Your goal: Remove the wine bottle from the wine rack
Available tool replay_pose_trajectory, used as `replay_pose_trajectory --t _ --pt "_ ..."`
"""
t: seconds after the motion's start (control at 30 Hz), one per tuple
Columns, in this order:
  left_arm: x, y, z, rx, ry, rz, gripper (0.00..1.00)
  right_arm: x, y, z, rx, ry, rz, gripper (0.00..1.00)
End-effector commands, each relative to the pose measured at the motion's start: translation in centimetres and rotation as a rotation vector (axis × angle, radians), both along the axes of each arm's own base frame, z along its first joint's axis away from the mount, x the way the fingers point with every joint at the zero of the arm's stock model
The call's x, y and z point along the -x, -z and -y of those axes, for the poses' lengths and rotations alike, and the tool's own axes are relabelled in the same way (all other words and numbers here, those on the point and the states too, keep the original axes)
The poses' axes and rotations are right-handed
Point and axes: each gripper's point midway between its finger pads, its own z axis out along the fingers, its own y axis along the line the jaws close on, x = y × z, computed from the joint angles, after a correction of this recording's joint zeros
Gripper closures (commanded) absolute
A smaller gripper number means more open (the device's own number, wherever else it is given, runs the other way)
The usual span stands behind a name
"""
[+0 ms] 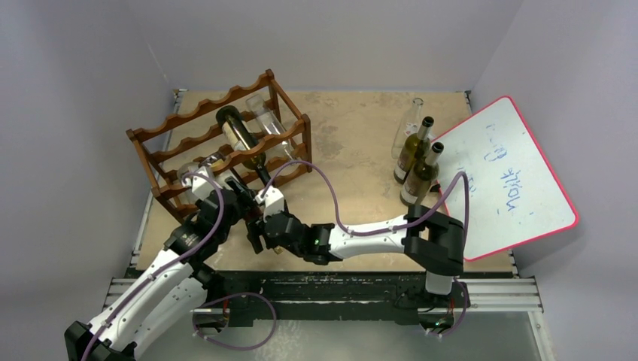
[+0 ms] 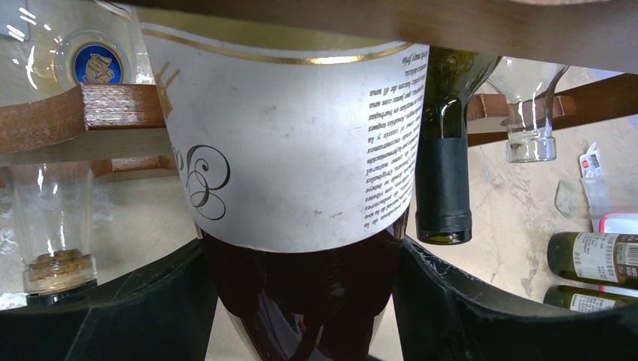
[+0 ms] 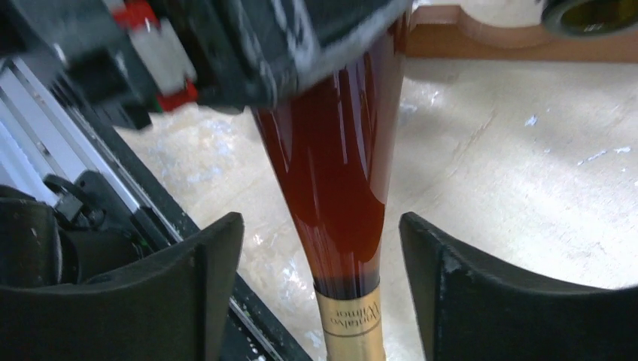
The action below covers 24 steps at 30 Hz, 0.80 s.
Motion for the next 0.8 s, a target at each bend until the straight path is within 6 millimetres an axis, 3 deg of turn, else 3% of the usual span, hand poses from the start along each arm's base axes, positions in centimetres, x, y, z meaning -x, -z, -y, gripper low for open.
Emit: replay_pose_trajectory --t 0.0,0.13,0.37,0.67,0.77 --pt "-1.2 -3.7 1.6 0.120 0.011 0.099 0.89 -1.5 -2.1 -1.0 -0.059 0.056 0.013 0.16" --pt "-1.1 -3.9 1.6 0.131 0.012 0.100 0.92 -1.9 -1.4 -1.1 -0.037 0.059 0.030 0.05" --pt "-1.0 -4.5 1.6 0.137 0.012 0.101 0.98 -1.4 0.1 -1.8 -0.057 -0.043 0.051 0.08" --pt "-0.7 -5.4 1.5 0.156 0.010 0.113 0.97 -1.9 -0.3 -2.8 -0.058 -0.055 0.079 0.41" --pt "-0.5 -5.9 1.3 0.168 -0.005 0.123 0.91 -2.0 -1.0 -2.6 -0.064 -0.055 0.093 0.62"
